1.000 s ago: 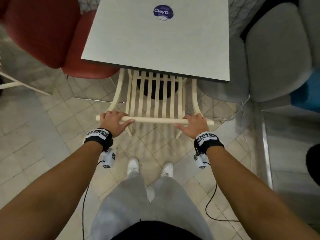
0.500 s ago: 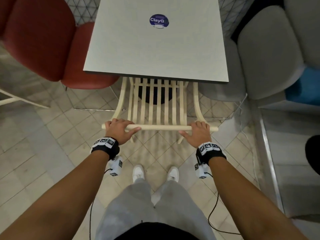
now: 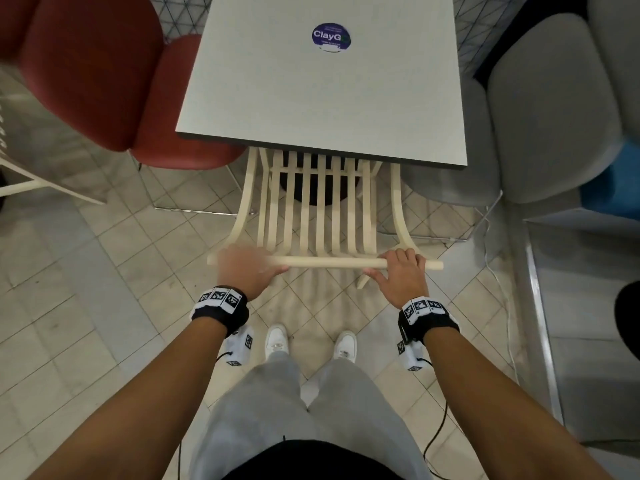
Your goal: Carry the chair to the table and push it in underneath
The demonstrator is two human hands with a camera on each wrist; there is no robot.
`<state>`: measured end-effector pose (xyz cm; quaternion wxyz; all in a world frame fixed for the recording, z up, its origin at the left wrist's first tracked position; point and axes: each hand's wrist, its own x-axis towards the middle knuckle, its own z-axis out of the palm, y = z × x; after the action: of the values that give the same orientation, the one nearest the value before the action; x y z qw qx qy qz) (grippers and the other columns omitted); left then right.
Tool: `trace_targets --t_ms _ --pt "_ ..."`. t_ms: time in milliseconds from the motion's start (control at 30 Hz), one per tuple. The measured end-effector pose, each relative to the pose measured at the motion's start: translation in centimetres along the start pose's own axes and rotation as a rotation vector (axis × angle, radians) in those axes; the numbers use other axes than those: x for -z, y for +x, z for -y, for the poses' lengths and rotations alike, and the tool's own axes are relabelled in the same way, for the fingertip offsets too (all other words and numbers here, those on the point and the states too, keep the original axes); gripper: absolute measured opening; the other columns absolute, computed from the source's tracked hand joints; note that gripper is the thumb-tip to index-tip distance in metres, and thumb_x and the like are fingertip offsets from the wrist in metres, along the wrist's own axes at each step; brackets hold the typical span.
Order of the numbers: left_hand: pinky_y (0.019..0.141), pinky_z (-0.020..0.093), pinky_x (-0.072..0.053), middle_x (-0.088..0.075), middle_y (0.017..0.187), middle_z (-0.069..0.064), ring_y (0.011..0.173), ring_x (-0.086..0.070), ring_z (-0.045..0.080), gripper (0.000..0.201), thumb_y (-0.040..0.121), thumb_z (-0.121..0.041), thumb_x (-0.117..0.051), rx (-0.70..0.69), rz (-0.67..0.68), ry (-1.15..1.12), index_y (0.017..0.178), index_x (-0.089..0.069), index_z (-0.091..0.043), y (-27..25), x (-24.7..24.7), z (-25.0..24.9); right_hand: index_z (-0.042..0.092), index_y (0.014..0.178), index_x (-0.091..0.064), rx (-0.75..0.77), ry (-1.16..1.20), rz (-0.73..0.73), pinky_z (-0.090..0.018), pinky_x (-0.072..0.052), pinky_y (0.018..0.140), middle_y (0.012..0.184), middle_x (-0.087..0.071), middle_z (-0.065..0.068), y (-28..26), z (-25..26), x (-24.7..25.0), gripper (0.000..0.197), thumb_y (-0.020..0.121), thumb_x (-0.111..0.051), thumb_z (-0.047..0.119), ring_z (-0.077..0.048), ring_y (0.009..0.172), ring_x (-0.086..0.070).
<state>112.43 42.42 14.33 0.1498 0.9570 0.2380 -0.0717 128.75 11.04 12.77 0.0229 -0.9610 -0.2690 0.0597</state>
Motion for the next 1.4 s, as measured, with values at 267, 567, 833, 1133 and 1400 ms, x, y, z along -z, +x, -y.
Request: trace_targets --t_ms 267,567,833,1133,1400 --pt "0.101 0.05 -0.028 -0.072 0.112 -0.012 0.109 -0.052 0.024 0.053 0.086 -0.08 -0.047 -0.011 0.019 -0.046 0.112 -0.071 -0.04 0.1 -0.8 0.1 0.019 0.106 -0.065 0.003 0.044 0.015 -0.042 -0.035 0.093 0.1 -0.062 -0.001 0.3 -0.1 -0.4 0.064 0.088 -0.036 0.073 -0.025 0.095 -0.049" --pt "0.099 0.049 -0.026 -0.073 0.101 -0.01 0.106 -0.05 0.024 0.051 0.084 -0.078 -0.052 -0.01 0.05 -0.116 0.108 -0.074 -0.038 2.2 -0.1 0.2 0.014 0.106 -0.066 -0.042 0.086 0.061 -0.045 -0.037 0.093 0.101 -0.064 -0.005 1.7 0.6 0.7 0.097 0.08 -0.003 0.083 -0.028 0.098 -0.049" --pt "0.098 0.049 -0.03 -0.075 0.102 -0.013 0.101 -0.051 0.02 0.052 0.082 -0.079 -0.055 -0.025 0.021 -0.107 0.108 -0.075 -0.039 0.3 0.0 2.7 0.015 0.107 -0.067 -0.056 0.127 0.065 -0.046 -0.037 0.092 0.102 -0.063 -0.006 -1.3 2.8 -0.1 0.097 0.08 -0.004 0.083 -0.029 0.1 -0.049" --pt "0.101 0.048 -0.031 -0.077 0.103 -0.014 0.099 -0.057 0.019 0.046 0.084 -0.073 -0.062 -0.006 -0.022 -0.144 0.107 -0.077 -0.036 -0.6 0.4 2.6 0.018 0.111 -0.065 -0.067 0.173 0.079 -0.044 -0.029 0.096 0.108 -0.058 -0.004 -1.6 3.0 -0.6 0.092 0.077 -0.015 0.087 -0.028 0.102 -0.045" --pt "0.104 0.049 -0.029 -0.078 0.099 -0.011 0.098 -0.056 0.021 0.041 0.081 -0.067 -0.07 0.035 -0.046 -0.254 0.103 -0.078 -0.035 -0.1 0.0 1.9 0.019 0.113 -0.065 -0.063 0.179 0.065 -0.043 -0.028 0.096 0.107 -0.057 -0.005 -0.3 2.0 -0.1 0.087 0.077 -0.02 0.084 -0.028 0.102 -0.045"
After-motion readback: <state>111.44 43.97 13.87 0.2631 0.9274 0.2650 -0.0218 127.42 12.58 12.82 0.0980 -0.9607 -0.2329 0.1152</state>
